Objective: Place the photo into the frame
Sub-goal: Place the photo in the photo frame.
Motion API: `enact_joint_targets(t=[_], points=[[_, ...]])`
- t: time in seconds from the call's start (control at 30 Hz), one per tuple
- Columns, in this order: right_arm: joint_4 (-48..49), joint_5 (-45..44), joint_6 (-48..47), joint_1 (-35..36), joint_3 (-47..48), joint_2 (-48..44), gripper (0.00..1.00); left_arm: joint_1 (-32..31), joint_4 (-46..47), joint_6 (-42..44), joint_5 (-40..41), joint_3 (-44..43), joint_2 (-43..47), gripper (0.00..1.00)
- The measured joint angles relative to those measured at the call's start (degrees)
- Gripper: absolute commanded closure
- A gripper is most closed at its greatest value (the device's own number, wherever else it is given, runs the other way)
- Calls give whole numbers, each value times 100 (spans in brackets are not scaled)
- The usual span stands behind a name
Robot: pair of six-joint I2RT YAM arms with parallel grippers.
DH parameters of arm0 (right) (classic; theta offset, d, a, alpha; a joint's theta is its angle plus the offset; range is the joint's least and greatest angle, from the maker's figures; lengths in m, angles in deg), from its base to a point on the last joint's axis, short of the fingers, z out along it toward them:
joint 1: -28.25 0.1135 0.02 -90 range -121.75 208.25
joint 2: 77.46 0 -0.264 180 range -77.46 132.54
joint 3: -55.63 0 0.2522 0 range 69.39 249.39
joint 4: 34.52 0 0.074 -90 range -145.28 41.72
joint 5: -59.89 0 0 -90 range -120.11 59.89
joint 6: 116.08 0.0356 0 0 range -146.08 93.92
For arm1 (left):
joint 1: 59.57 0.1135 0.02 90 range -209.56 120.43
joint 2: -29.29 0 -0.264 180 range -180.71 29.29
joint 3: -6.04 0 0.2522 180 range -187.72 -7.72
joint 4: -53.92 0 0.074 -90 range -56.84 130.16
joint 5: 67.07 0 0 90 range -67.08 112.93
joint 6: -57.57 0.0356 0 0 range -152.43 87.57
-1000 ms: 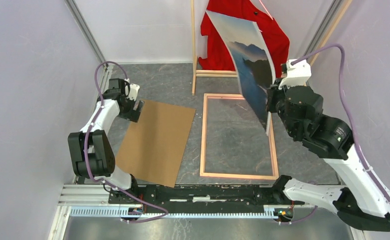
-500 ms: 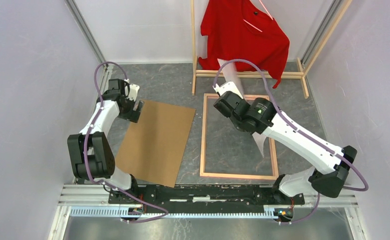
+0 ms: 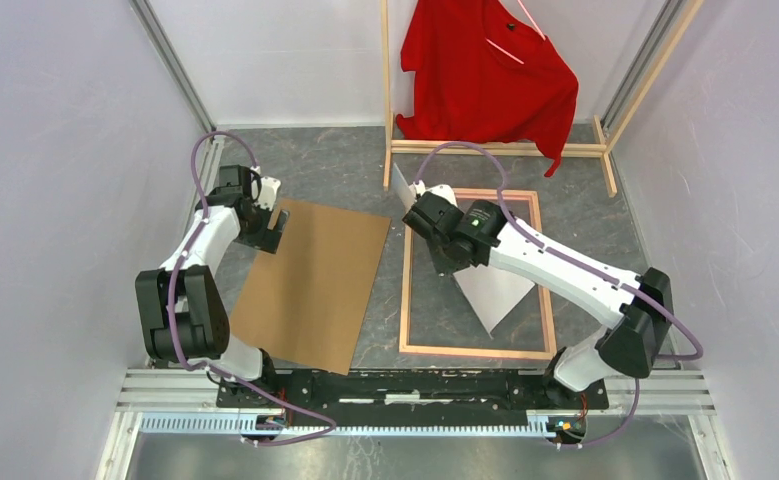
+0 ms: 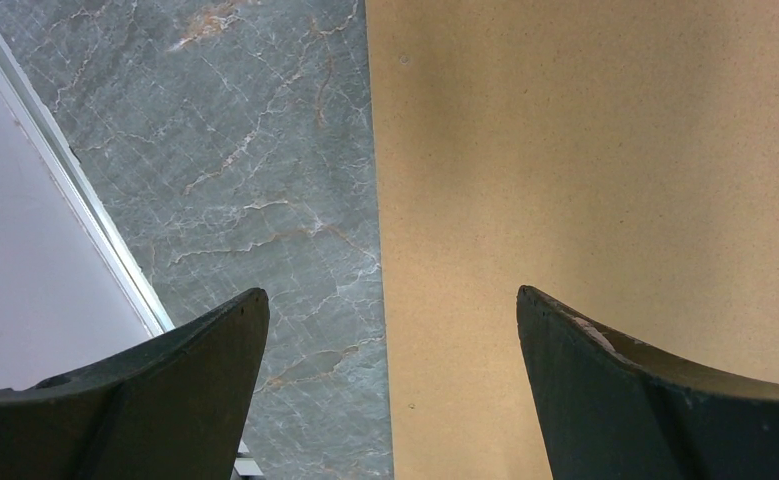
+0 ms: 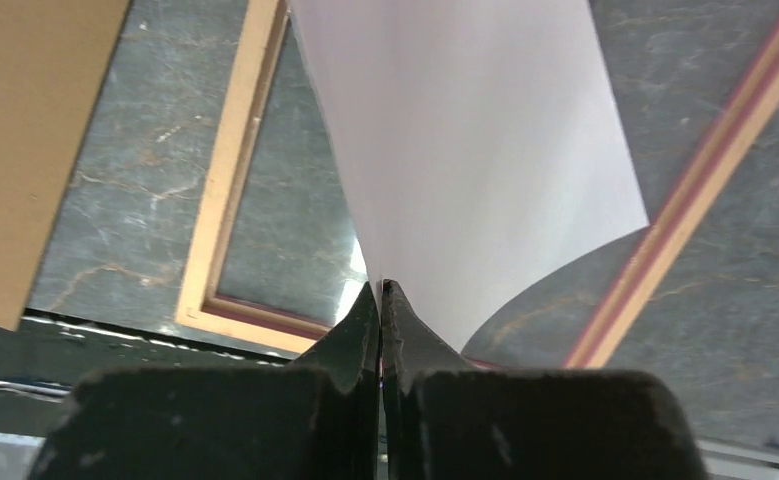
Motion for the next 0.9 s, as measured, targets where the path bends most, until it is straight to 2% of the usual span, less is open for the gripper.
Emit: enact_joint_targets(t=[0.3, 0.57, 0.9], points=[[-295, 114, 1191, 9, -26, 417, 100, 0, 2, 0, -22, 2, 7, 0], [-431, 114, 2623, 11, -627, -138, 100, 0, 28, 0, -90, 164, 39, 0], [319, 234, 3580, 55, -623, -256, 100, 0, 31, 0, -199, 186, 42, 0]])
